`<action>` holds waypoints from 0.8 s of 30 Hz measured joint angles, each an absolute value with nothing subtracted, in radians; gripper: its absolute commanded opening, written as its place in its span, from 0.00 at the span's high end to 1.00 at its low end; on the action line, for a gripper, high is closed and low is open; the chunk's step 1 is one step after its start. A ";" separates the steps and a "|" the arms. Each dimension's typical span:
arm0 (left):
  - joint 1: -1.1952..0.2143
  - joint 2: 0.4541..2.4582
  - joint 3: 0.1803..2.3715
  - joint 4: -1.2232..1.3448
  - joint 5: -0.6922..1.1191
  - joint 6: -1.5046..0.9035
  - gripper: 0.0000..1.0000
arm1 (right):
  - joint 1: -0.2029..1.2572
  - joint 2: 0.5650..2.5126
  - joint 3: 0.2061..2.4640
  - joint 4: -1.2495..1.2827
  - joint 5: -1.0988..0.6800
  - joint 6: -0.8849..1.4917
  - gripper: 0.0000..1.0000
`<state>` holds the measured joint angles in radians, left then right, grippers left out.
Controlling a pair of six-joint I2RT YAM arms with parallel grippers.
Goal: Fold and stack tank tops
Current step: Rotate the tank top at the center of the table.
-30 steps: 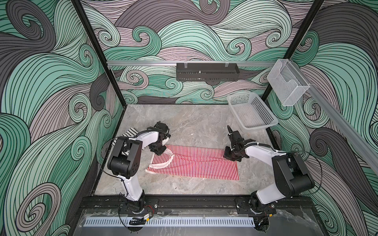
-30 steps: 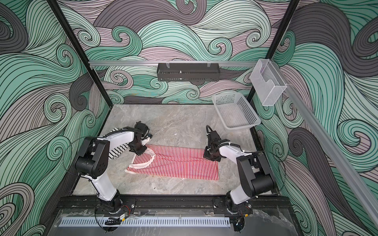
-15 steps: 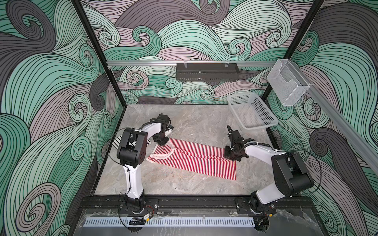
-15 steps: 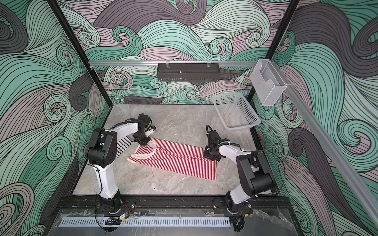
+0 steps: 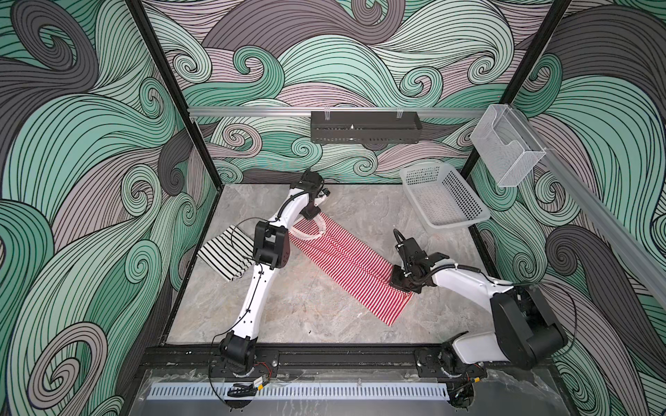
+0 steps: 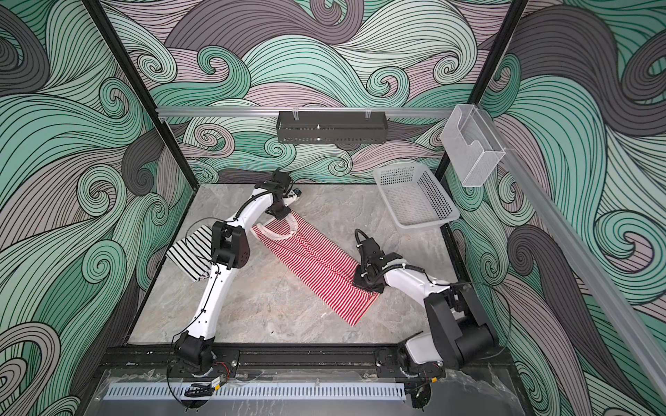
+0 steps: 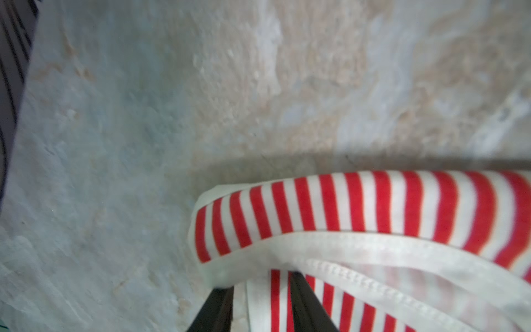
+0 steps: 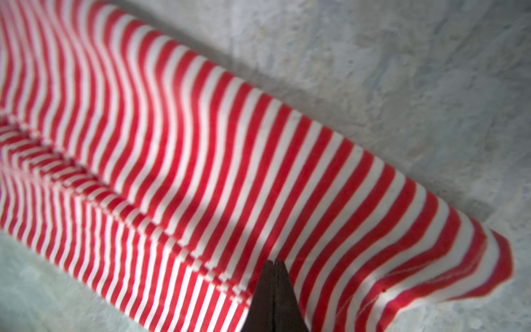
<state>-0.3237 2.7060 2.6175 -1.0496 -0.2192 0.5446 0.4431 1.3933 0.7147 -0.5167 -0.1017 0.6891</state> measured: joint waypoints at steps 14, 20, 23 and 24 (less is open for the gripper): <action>-0.430 1.996 1.805 -0.882 -0.115 0.458 0.61 | 0.358 1.385 0.814 -0.564 -0.057 0.587 0.88; -0.543 2.003 1.718 -0.891 -0.039 0.425 0.63 | 0.321 1.454 0.818 -0.557 -0.056 0.557 0.89; -0.558 2.093 1.715 -0.916 -0.032 0.406 0.63 | 0.321 1.473 0.818 -0.556 -0.056 0.556 0.89; -0.559 2.118 1.709 -0.924 -0.031 0.401 0.63 | 0.321 1.477 0.818 -0.556 -0.057 0.556 0.89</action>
<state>-0.5587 2.1181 1.7092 -0.9237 -0.0315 0.4007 0.3210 1.4765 0.8185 -0.5560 -0.0566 0.5560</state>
